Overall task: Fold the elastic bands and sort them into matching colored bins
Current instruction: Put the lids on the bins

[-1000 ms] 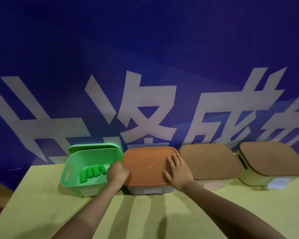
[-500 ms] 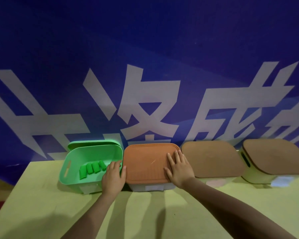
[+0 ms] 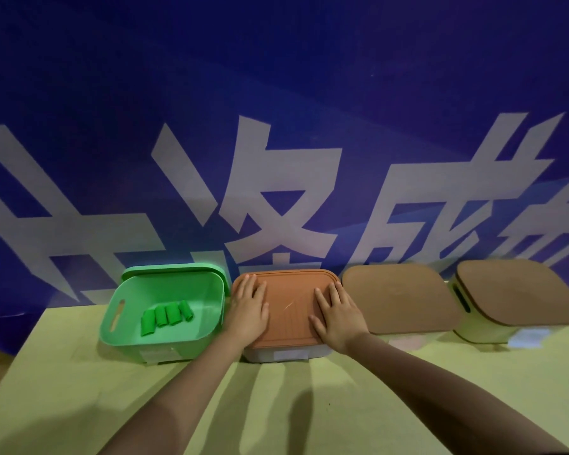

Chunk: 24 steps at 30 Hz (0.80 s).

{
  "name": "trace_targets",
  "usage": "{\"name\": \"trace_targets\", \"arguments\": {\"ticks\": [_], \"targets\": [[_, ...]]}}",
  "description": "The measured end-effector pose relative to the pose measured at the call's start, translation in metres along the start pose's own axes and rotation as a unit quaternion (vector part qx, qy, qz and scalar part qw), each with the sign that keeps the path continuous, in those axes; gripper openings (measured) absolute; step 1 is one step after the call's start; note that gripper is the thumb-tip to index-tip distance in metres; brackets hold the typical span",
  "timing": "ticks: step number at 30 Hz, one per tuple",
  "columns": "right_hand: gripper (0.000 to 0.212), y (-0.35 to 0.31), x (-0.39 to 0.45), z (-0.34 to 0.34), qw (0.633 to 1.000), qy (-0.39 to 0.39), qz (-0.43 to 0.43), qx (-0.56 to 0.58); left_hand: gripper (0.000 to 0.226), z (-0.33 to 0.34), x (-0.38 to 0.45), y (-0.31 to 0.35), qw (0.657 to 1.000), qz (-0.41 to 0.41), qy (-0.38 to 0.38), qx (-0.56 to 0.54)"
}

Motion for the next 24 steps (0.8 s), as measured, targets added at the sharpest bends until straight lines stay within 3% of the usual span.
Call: {"name": "trace_targets", "arguments": {"ticks": [6, 12, 16, 24], "targets": [[0.096, 0.000, -0.004, 0.005, 0.999, 0.034, 0.011, 0.037, 0.061, 0.018, -0.001, 0.002, 0.998, -0.013, 0.037, 0.041], [0.089, 0.000, -0.003, 0.015, 0.995, 0.075, 0.018, 0.063, 0.067, 0.023, 0.001, -0.003, 0.996, -0.029, 0.066, 0.051], [0.082, 0.000, -0.002, 0.016, 0.995, 0.072, 0.020, 0.069, 0.074, 0.028, 0.002, -0.004, 0.995, -0.057, 0.021, 0.083], [0.079, -0.001, 0.000, 0.013, 0.996, 0.060, 0.022, 0.058, 0.071, 0.023, 0.010, -0.005, 0.994, -0.036, 0.013, 0.106]]}}
Point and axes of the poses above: each hand's wrist, its own x-axis towards the middle knuckle, its own z-axis out of the palm, y = z × x, the point moved 1 cm from there along x, towards the middle knuckle, and after that the axes turned 15 degrees about y, right-handed, at the moved point
